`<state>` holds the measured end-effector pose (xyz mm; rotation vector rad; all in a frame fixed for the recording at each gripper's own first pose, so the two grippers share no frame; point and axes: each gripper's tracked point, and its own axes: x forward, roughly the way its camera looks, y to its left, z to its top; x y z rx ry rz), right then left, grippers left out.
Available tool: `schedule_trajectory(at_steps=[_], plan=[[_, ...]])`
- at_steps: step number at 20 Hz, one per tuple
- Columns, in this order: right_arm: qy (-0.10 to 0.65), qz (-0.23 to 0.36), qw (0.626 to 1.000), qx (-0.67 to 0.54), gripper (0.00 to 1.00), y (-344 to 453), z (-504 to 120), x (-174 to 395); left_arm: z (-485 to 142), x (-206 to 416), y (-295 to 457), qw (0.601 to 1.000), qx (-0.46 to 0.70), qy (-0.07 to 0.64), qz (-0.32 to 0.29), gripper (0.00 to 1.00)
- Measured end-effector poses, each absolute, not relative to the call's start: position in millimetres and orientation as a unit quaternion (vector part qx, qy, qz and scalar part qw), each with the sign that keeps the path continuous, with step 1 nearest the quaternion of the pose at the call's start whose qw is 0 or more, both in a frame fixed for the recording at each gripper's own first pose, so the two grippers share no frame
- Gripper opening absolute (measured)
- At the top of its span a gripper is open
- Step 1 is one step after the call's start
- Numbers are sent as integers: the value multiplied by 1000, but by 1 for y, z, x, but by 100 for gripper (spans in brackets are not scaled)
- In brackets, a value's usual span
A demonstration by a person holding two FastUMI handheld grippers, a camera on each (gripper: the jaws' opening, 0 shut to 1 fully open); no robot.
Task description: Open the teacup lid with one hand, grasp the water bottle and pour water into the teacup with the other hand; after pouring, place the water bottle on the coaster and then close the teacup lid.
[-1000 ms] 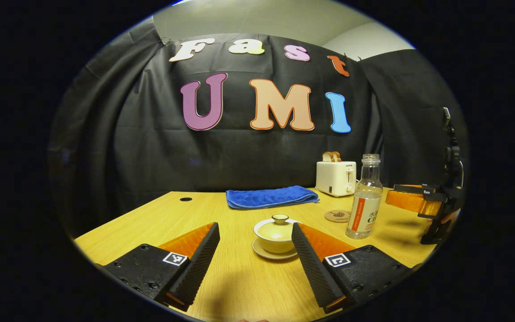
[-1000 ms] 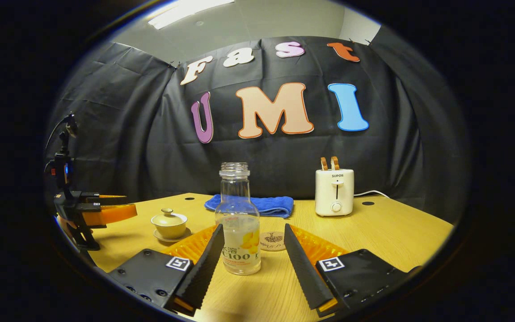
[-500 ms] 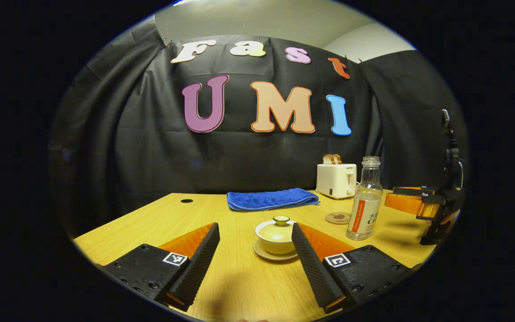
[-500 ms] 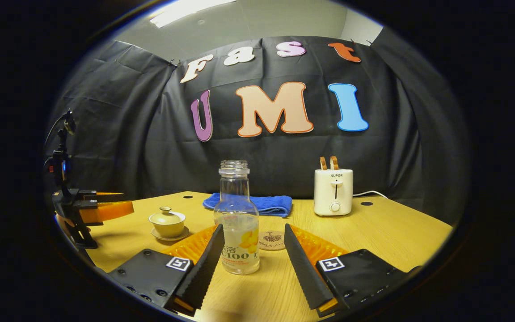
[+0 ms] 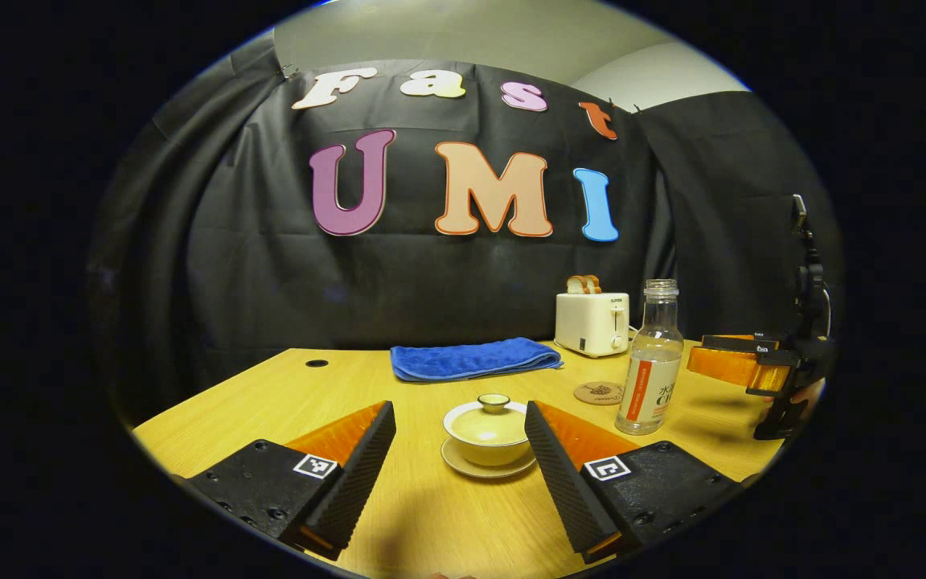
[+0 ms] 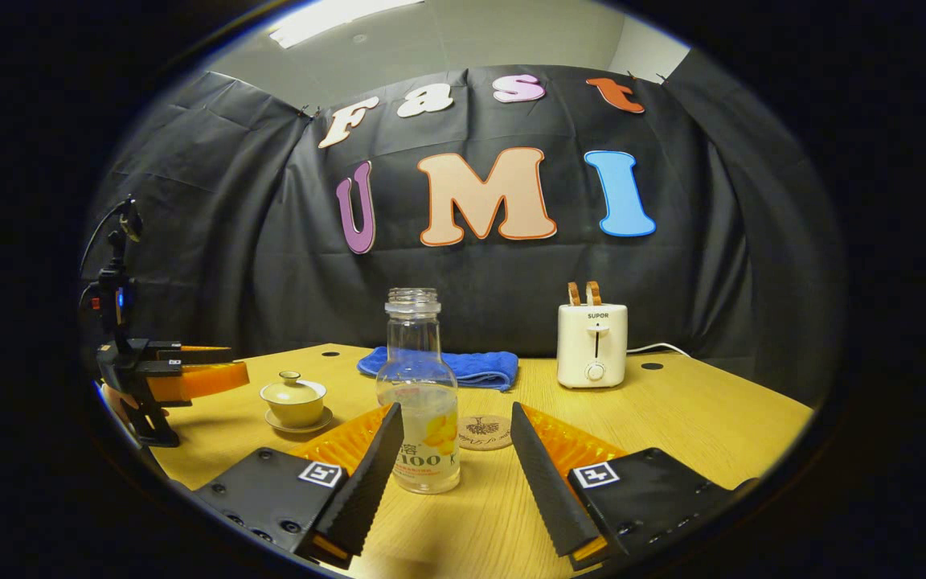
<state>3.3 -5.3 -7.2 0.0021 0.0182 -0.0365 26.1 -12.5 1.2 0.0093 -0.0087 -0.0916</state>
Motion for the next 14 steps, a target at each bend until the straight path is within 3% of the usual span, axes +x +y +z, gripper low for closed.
schedule_trajectory(at_steps=[1,4,6,7,8,12,14], plan=[[9,-18,1000,1,88,-6,-8,3,1,31,-14,999,5,-3,-50,95],[10,-18,1000,1,84,-5,-8,3,-2,47,-19,998,6,8,-61,95],[10,-18,1000,1,88,-5,-7,4,-6,58,-24,997,8,19,-68,95],[9,-20,1000,1,84,-6,-8,3,-8,62,-26,997,10,25,-69,95],[9,-23,1000,1,88,-7,-8,3,-10,68,-26,997,11,32,-70,95],[9,-28,1000,1,84,-8,-7,3,-15,84,-29,996,12,53,-71,95],[9,-29,1000,1,88,-9,-7,3,-17,90,-31,996,14,57,-72,95]])
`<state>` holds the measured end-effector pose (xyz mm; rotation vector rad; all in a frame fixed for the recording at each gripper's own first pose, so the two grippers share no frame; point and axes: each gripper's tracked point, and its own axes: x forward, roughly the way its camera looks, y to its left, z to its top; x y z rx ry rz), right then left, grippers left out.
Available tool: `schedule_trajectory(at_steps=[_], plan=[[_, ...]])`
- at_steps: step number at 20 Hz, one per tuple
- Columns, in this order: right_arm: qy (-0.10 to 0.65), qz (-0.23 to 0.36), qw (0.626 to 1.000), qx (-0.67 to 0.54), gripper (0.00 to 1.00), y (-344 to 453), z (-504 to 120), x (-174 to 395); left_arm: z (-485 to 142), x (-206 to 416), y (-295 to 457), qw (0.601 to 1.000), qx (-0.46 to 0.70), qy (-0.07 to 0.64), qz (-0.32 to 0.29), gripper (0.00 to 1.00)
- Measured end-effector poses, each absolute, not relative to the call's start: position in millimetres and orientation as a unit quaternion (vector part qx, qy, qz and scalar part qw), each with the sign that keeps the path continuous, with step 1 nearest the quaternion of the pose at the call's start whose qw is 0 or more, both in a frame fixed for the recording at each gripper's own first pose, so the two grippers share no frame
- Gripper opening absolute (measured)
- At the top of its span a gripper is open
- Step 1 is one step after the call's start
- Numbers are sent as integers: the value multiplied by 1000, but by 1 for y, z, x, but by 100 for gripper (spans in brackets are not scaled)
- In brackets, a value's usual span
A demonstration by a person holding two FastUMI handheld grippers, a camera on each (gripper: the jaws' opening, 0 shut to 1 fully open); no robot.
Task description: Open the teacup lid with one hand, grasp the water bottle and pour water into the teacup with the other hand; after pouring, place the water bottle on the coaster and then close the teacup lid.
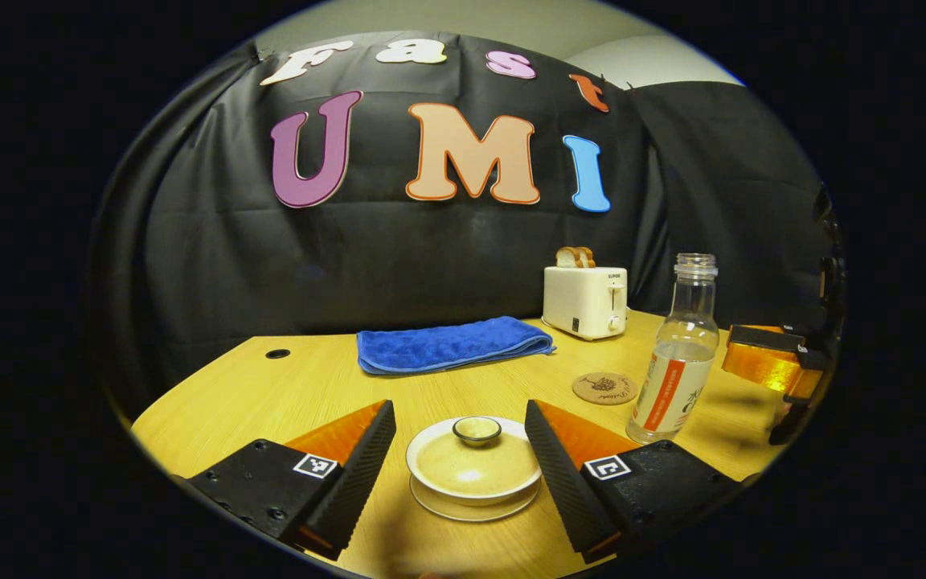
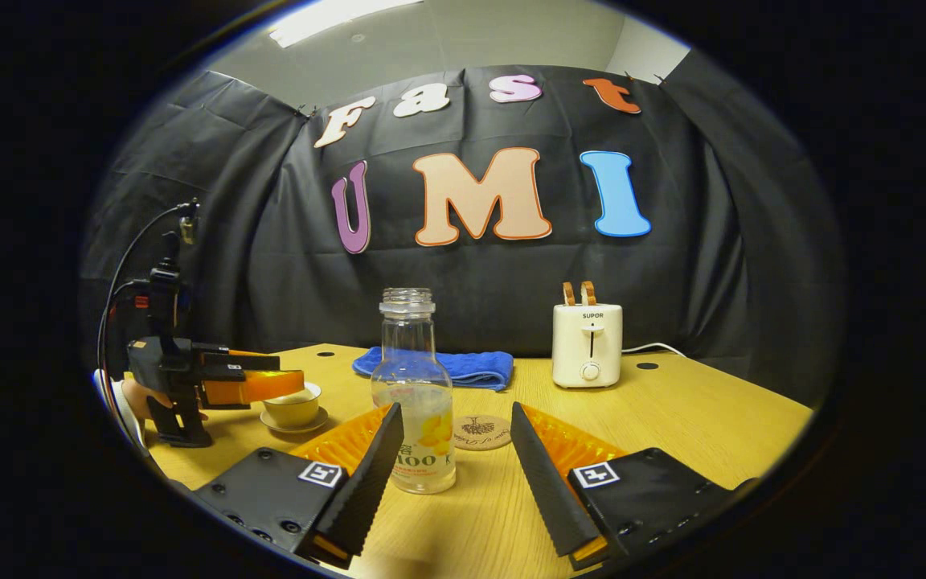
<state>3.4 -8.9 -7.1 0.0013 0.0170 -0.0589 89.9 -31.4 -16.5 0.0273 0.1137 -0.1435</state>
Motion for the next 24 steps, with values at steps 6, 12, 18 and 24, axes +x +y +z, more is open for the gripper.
schedule_trajectory(at_steps=[6,12,18,24], plan=[[9,-29,1000,1,88,-9,-7,3,-21,100,-41,994,26,69,-84,83],[9,-29,1000,1,84,-10,-7,3,-25,104,-44,992,32,83,-92,52],[9,-29,1000,1,88,-10,-7,2,-22,104,-42,993,27,75,-90,29],[10,-16,1000,1,88,-3,-8,2,-7,97,-33,997,4,31,-74,30]])
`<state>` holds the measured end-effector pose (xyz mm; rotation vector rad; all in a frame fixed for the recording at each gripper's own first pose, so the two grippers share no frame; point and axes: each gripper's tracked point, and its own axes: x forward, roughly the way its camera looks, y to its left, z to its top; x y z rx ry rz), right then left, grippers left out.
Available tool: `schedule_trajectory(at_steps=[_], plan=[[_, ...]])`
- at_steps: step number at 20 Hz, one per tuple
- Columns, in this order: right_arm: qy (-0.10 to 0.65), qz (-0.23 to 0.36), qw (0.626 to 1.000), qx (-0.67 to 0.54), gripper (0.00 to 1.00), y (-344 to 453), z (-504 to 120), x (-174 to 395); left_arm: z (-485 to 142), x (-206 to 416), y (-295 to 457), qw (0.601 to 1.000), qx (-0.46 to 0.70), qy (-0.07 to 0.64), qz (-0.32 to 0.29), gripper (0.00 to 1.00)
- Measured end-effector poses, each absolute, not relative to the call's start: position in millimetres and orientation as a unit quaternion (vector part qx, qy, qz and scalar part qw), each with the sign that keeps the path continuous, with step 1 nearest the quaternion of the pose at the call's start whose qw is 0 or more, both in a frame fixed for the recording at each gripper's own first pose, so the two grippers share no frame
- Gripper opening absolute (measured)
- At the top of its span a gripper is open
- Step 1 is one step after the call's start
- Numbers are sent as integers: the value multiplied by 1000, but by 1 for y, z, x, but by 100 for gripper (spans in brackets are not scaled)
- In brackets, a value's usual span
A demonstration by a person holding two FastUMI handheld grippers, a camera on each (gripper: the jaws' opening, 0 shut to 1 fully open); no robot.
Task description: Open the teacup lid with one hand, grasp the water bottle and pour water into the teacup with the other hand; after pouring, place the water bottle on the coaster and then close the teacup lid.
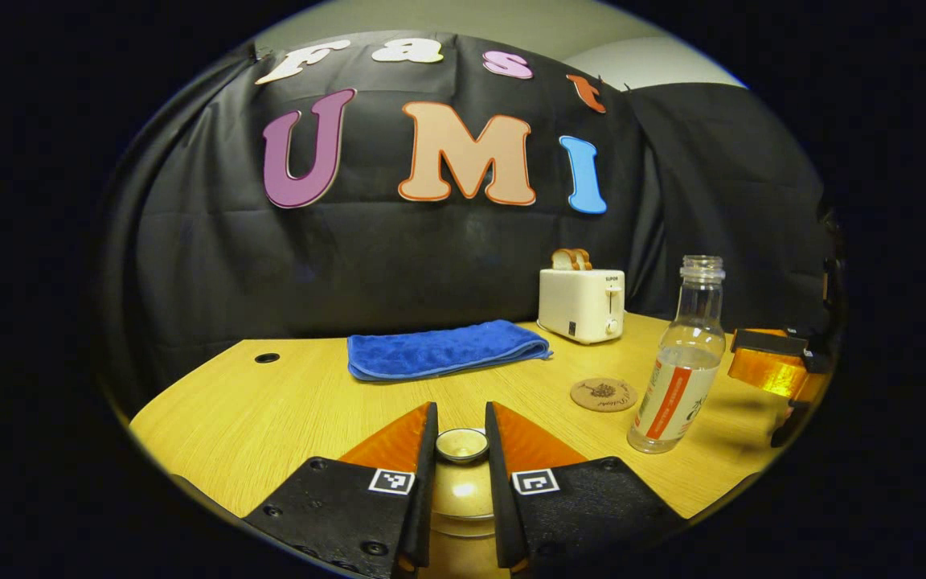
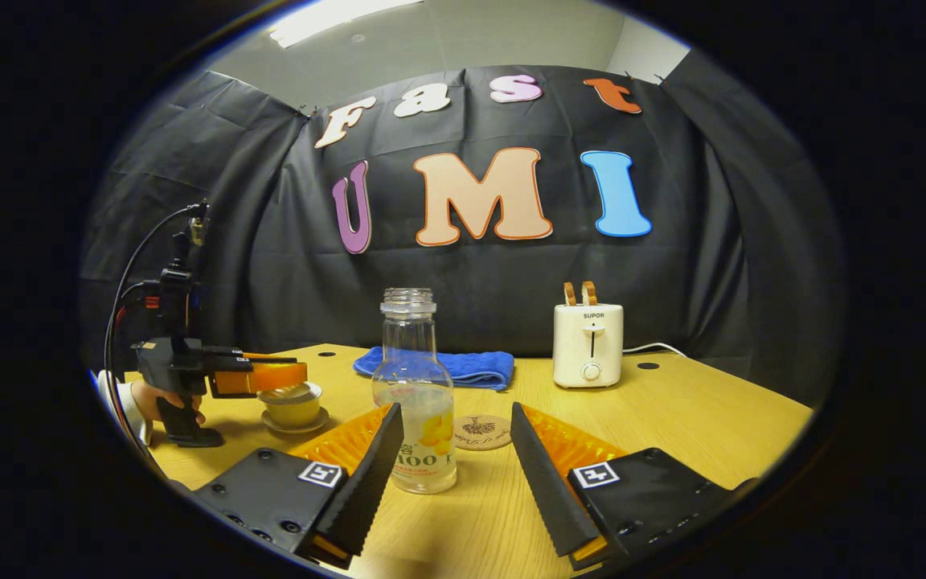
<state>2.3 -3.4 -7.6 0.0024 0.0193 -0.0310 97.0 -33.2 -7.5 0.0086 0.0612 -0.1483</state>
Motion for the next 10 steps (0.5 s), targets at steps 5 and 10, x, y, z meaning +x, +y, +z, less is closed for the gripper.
schedule_trajectory(at_steps=[5,10], plan=[[12,12,1000,3,84,5,-9,4,-5,91,-27,998,8,18,-63,30],[15,31,999,4,84,10,-9,10,2,78,-9,999,6,-5,-40,29]])
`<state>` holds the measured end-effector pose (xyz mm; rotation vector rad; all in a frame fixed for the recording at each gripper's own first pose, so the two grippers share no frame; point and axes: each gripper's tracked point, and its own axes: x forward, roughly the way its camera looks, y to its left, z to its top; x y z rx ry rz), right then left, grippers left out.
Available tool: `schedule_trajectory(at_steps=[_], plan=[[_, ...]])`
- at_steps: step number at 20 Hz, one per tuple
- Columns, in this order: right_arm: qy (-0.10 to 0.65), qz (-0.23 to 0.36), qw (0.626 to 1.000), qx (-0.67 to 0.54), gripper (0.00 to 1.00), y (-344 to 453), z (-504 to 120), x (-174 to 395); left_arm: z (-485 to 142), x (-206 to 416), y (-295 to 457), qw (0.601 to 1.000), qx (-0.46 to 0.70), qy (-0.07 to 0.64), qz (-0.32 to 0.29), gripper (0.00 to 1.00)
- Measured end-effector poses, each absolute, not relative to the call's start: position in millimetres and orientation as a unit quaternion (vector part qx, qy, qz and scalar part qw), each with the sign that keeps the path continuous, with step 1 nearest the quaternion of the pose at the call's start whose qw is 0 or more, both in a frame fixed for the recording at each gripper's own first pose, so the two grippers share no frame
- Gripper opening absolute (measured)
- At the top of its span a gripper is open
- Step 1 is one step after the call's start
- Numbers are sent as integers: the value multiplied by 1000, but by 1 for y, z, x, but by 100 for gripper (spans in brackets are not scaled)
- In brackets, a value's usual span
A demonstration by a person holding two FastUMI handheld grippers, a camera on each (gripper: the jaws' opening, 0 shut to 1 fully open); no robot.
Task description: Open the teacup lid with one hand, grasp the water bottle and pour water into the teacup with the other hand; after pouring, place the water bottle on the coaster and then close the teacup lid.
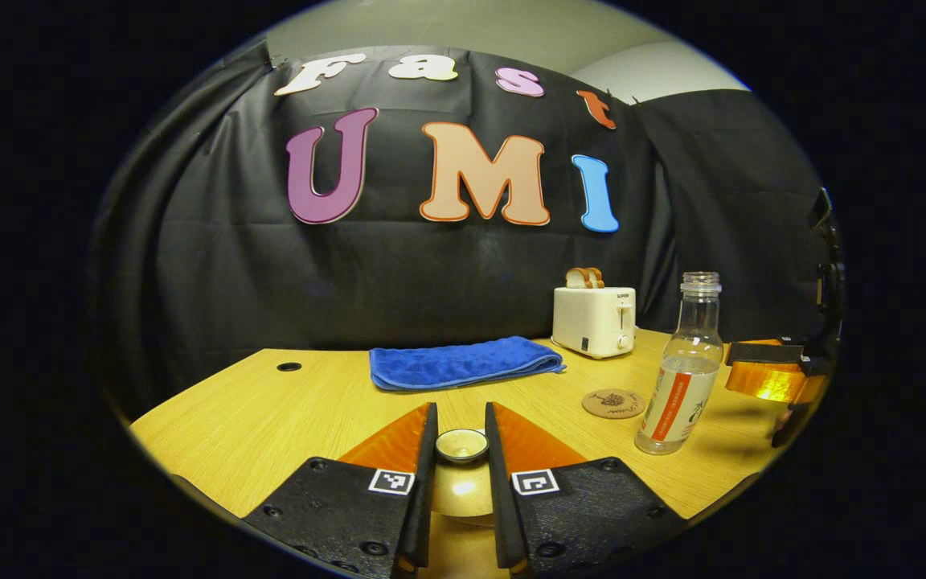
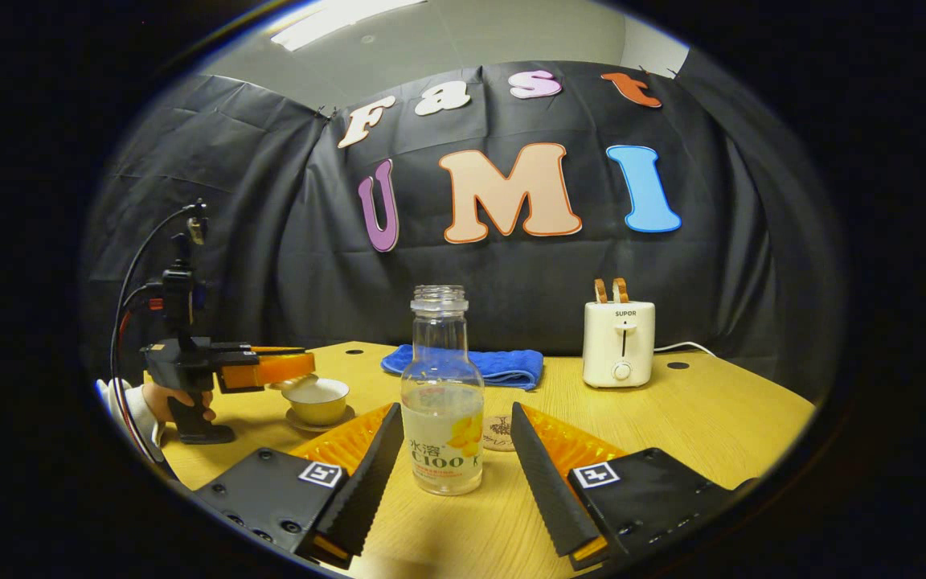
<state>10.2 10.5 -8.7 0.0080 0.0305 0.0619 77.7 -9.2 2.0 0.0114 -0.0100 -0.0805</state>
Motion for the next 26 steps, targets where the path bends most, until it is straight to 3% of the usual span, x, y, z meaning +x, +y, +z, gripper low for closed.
schedule_trajectory(at_steps=[9,18,20,26], plan=[[56,45,997,2,88,22,-25,43,1,59,24,1000,7,-7,5,29],[116,12,993,-22,92,28,-46,65,0,50,70,998,7,-6,66,29],[129,6,991,-35,84,30,-52,69,0,49,78,997,7,-7,81,29],[116,-11,988,-97,79,39,-47,67,0,49,79,996,7,-8,85,29]])
